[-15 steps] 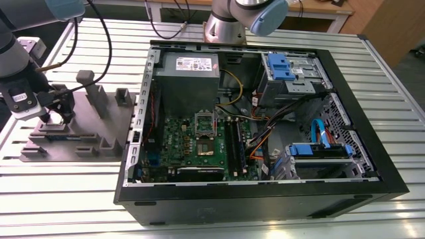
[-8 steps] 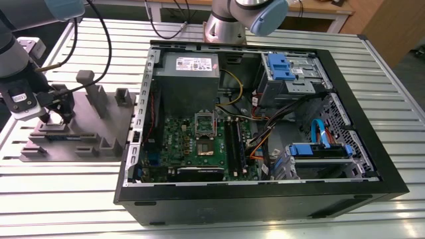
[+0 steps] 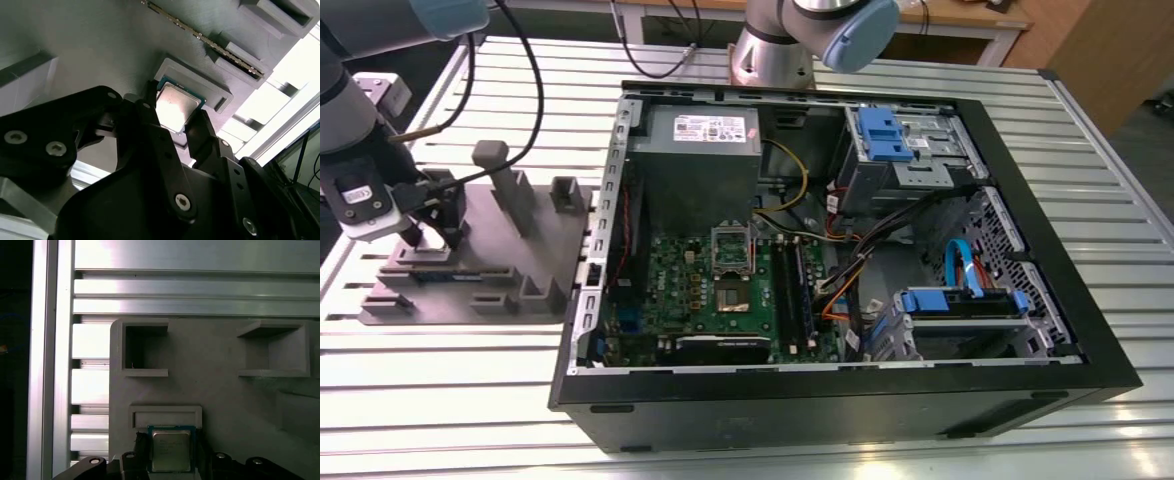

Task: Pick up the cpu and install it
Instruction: 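Pick up the cpu and move it towards the insertion slot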

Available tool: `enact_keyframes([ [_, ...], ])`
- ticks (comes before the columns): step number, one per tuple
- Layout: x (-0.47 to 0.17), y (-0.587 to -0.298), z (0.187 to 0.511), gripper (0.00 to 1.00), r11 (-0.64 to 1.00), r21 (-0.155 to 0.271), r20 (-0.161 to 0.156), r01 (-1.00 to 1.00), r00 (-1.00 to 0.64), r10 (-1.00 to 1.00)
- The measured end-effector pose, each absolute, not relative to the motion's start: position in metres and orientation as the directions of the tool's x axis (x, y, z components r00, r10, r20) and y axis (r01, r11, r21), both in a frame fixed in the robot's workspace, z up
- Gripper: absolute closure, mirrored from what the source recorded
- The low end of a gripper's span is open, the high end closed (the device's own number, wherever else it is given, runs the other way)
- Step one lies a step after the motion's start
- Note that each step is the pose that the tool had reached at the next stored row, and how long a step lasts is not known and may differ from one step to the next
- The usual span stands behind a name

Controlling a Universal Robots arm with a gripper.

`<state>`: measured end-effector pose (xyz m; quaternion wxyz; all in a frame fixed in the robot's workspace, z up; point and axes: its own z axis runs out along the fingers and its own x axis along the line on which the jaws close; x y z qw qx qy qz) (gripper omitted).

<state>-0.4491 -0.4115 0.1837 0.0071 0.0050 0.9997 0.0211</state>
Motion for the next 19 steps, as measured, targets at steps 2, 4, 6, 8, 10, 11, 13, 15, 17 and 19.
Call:
enact_keyframes([
  [2,-0.4492,-0.4115,0.1839,0.53,0.999,0.042,-0.014,0.010,-1.000,0.010],
  [4,-0.4492,-0.4115,0.1839,0.53,0.999,0.042,-0.014,0.010,-1.000,0.010],
  [6,-0.4492,-0.4115,0.1837,0.53,0.999,0.042,-0.014,0.010,-1.000,0.010],
  [8,-0.4492,-0.4115,0.1834,0.53,0.999,0.042,-0.014,0.010,-1.000,0.010],
  [10,-0.4492,-0.4115,0.1833,0.53,0.999,0.042,-0.014,0.010,-1.000,0.010],
  [11,-0.4492,-0.4115,0.1833,0.53,0.999,0.042,-0.014,0.010,-1.000,0.010],
  [13,-0.4492,-0.4115,0.1833,0.53,0.999,0.042,-0.014,0.010,-1.000,0.010],
  [15,-0.4492,-0.4115,0.1832,0.51,0.999,0.042,-0.014,0.010,-1.000,0.010],
  [17,-0.4492,-0.4115,0.1832,0.45,0.999,0.042,-0.014,0.010,-1.000,0.010],
  [19,-0.4492,-0.4115,0.1832,0.45,0.999,0.042,-0.014,0.010,-1.000,0.010],
])
